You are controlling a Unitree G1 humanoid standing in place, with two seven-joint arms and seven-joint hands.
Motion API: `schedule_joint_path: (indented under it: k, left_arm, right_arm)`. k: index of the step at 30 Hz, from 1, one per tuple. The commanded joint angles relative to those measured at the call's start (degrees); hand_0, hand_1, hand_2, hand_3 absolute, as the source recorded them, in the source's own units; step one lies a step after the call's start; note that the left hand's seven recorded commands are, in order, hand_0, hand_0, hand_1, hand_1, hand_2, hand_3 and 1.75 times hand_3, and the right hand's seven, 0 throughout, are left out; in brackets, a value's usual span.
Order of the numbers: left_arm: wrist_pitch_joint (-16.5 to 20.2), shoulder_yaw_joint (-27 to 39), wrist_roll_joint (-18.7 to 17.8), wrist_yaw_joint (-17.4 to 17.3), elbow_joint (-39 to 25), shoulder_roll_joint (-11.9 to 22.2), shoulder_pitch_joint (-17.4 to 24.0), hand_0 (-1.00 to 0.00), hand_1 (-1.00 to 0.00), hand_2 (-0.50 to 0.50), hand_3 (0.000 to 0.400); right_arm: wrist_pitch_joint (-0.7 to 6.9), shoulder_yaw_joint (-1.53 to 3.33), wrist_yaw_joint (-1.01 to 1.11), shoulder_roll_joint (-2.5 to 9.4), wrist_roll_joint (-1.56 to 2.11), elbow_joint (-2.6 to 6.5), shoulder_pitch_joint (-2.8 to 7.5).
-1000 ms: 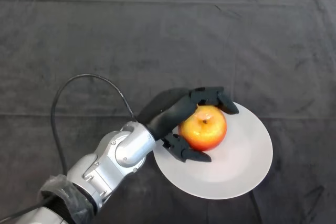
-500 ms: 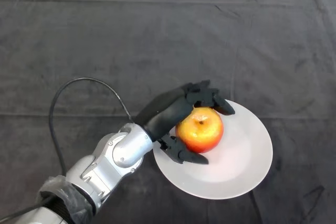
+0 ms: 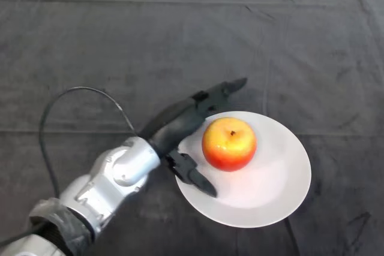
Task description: Move the apple to the plate
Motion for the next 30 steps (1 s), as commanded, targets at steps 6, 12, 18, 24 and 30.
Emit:
schedule_joint_path:
  k: [6, 12, 18, 24, 30]
  left_arm:
    - [-4.42, 5.93, -2.84, 0.95, 0.83, 3.98, -0.08, 0.00, 0.00, 0.00, 0.000]
    - [-6.15, 9.66, -3.73, 2.31, 3.62, 4.53, -0.20, 0.00, 0.00, 0.00, 0.000]
    - [-7.13, 12.57, -4.23, 3.26, 6.11, 4.72, -0.59, 0.00, 0.00, 0.00, 0.000]
    - [-8.68, 15.19, -4.95, 3.38, 9.06, 5.28, -0.95, 0.00, 0.00, 0.00, 0.000]
    - [-10.02, 17.58, -5.69, 2.90, 12.10, 6.32, -1.47, 0.00, 0.00, 0.00, 0.000]
  right_arm:
    - [0.36, -0.79, 0.43, -0.44, 0.51, -0.57, 1.73]
    - [0.35, -0.79, 0.43, -0.44, 0.51, -0.54, 1.71]
    - [0.33, -0.78, 0.42, -0.44, 0.50, -0.48, 1.68]
    - [0.31, -0.78, 0.42, -0.44, 0.48, -0.40, 1.63]
    - [0.27, -0.77, 0.41, -0.44, 0.47, -0.30, 1.58]
